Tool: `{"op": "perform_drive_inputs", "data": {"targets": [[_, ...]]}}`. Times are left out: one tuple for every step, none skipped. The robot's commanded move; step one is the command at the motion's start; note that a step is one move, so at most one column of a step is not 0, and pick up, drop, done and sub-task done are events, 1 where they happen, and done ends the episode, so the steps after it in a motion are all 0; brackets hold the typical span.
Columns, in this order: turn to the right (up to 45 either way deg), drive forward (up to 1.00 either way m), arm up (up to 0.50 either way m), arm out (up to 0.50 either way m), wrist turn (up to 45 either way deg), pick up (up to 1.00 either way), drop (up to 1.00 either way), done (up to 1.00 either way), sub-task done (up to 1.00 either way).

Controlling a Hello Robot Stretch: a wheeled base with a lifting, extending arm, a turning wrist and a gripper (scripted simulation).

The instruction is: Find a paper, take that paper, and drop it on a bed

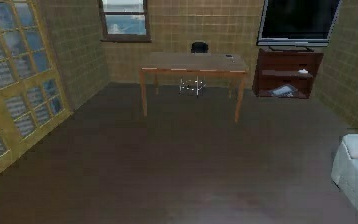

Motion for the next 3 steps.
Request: {"op": "perform_drive_inputs", "data": {"targets": [[45.0,0.0,0.0,0.0,0.0,0.0,0.0,0.0,0.0],[24.0,0.0,0.0,0.0,0.0,0.0,0.0,0.0,0.0],[0.0,0.75,0.0,0.0,0.0,0.0,0.0,0.0,0.0]]}}
